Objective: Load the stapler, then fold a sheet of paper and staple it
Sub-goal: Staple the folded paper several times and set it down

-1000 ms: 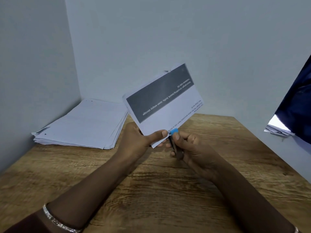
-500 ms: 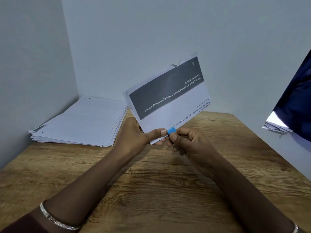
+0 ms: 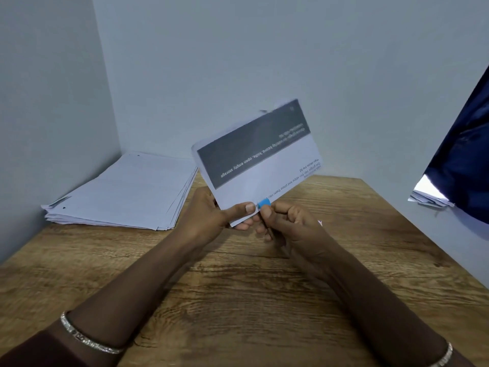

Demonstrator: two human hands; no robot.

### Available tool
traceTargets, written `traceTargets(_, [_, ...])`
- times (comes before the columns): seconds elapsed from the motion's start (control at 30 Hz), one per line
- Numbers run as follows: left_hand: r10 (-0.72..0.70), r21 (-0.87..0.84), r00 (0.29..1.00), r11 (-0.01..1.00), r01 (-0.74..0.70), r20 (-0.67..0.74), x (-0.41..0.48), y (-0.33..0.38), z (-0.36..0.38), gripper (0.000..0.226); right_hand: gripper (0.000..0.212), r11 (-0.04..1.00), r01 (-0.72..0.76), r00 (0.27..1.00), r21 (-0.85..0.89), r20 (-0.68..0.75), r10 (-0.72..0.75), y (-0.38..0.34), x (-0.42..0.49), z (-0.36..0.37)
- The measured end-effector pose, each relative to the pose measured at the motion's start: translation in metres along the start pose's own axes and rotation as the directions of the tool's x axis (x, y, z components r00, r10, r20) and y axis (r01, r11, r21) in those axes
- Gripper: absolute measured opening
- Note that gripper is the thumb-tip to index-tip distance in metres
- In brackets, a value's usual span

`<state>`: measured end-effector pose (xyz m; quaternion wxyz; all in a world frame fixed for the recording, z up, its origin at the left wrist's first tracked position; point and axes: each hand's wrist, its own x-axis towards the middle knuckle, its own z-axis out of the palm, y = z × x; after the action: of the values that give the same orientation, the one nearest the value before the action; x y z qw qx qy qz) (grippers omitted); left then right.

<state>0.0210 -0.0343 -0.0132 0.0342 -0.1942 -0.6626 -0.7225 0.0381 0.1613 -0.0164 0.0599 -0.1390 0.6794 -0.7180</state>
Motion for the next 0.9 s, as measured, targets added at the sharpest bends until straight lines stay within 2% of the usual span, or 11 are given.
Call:
traceTargets(0.1, [-0.078, -0.117, 0.994, 0.991, 0.068, -0.082, 0.002, -0.001, -0.002, 0.038, 0.041, 0.993, -0.087, 0.996, 0.078, 0.032, 0.085, -0.002, 0.002, 0.002])
traceTargets(0.2, [-0.187, -0.26, 0.975, 0.954, 0.15, -0.123, 0.003, -0.002, -0.002, 0.044, 0.044, 0.995, -0.09, 0.985, 0.053, -0.14, 0.097, -0.003, 0.004, 0.001])
traceTargets(0.3, [-0.243, -0.286, 0.958, 0.939, 0.193, -0.15, 0.005, -0.004, -0.002, 0.042, 0.03, 0.939, 0.117, 0.897, -0.323, -0.371, -0.24, -0.003, 0.001, -0.007])
traceTargets(0.37, [-0.249, -0.289, 0.956, 0.937, 0.198, -0.153, 0.006, -0.006, -0.002, 0.043, 0.018, 0.756, 0.241, 0.795, -0.609, -0.323, -0.513, -0.005, -0.001, -0.009])
traceTargets(0.43, [-0.264, -0.305, 0.955, 0.928, 0.213, -0.137, 0.006, -0.006, -0.001, 0.043, 0.012, 0.528, 0.336, 0.716, -0.78, -0.153, -0.681, -0.007, -0.004, -0.007])
traceTargets(0.5, [-0.308, -0.346, 0.946, 0.902, 0.257, -0.101, 0.004, -0.005, 0.001, 0.036, 0.017, 0.279, 0.375, 0.651, -0.884, 0.037, -0.759, -0.007, -0.006, -0.005])
traceTargets(0.57, [-0.343, -0.389, 0.938, 0.872, 0.296, -0.054, 0.002, -0.003, 0.003, 0.027, 0.025, 0.173, 0.378, 0.625, -0.909, 0.113, -0.772, -0.005, -0.004, -0.006])
traceTargets(0.7, [-0.357, -0.461, 0.934, 0.826, 0.323, 0.015, 0.0, 0.001, 0.004, 0.027, 0.032, 0.162, 0.352, 0.63, -0.922, 0.105, -0.77, -0.002, 0.0, -0.01])
traceTargets(0.77, [-0.369, -0.487, 0.929, 0.814, 0.316, -0.015, -0.001, 0.007, 0.008, 0.051, 0.03, 0.208, 0.364, 0.647, -0.908, 0.086, -0.757, -0.002, 0.001, -0.011])
traceTargets(0.83, [-0.364, -0.475, 0.92, 0.841, 0.26, -0.142, 0.001, 0.011, 0.009, 0.087, 0.024, 0.263, 0.381, 0.656, -0.886, 0.059, -0.752, -0.003, 0.001, -0.012])
traceTargets(0.9, [-0.169, -0.232, 0.908, 0.969, 0.082, -0.384, 0.0, 0.014, 0.005, 0.091, 0.017, 0.319, 0.388, 0.662, -0.865, 0.02, -0.749, -0.005, 0.001, -0.012])
